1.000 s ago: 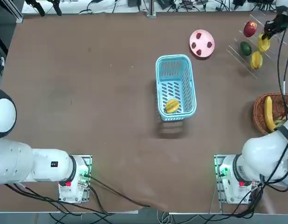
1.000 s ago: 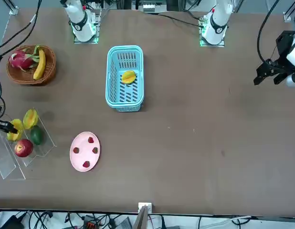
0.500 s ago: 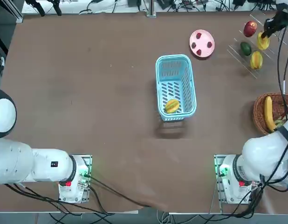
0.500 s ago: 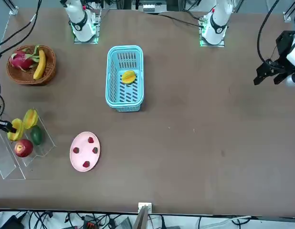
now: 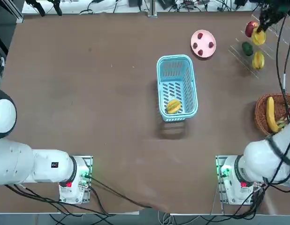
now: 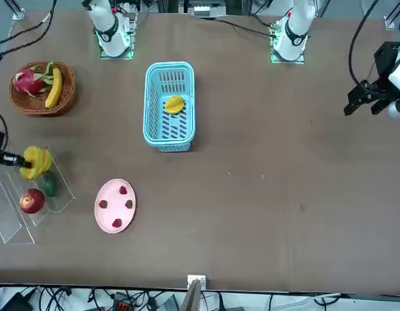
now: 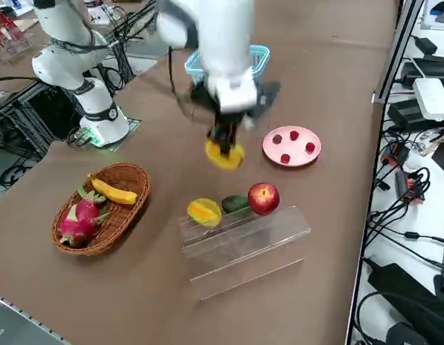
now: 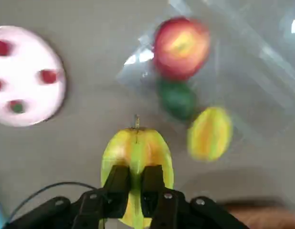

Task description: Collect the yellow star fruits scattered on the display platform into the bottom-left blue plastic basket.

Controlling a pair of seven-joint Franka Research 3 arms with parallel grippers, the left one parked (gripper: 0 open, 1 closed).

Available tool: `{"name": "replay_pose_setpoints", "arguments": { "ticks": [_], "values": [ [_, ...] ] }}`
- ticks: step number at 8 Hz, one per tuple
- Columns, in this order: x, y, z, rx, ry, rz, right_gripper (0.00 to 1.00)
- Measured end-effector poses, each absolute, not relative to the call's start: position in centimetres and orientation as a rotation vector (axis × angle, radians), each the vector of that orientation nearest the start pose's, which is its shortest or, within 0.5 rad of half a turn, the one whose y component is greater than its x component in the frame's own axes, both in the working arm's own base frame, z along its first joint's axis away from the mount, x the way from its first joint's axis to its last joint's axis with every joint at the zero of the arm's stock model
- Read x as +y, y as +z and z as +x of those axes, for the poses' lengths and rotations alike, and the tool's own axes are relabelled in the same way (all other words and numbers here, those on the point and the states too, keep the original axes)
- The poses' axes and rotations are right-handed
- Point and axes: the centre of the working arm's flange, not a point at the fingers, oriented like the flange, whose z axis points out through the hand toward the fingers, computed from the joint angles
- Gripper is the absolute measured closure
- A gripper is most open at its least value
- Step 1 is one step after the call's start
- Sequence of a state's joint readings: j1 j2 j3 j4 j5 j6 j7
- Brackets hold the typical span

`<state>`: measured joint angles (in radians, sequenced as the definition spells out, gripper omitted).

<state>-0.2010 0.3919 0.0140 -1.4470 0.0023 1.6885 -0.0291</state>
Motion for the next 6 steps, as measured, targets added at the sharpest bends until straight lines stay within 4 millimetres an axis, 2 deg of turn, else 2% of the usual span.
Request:
{"name": "replay_pose_setpoints", "arguments": {
  "ticks": [1,3,5,6],
  "values": [
    [-6.0,47.5,64.3,0.304,0.280,-3.104,0.83],
    [6.8,49.8,62.2,0.407,0.329,-3.116,0.83],
    [18.2,49.8,59.0,0.550,0.366,-3.105,0.83],
    [22.9,49.4,57.2,0.620,0.374,-3.088,0.83]
  ]
}}
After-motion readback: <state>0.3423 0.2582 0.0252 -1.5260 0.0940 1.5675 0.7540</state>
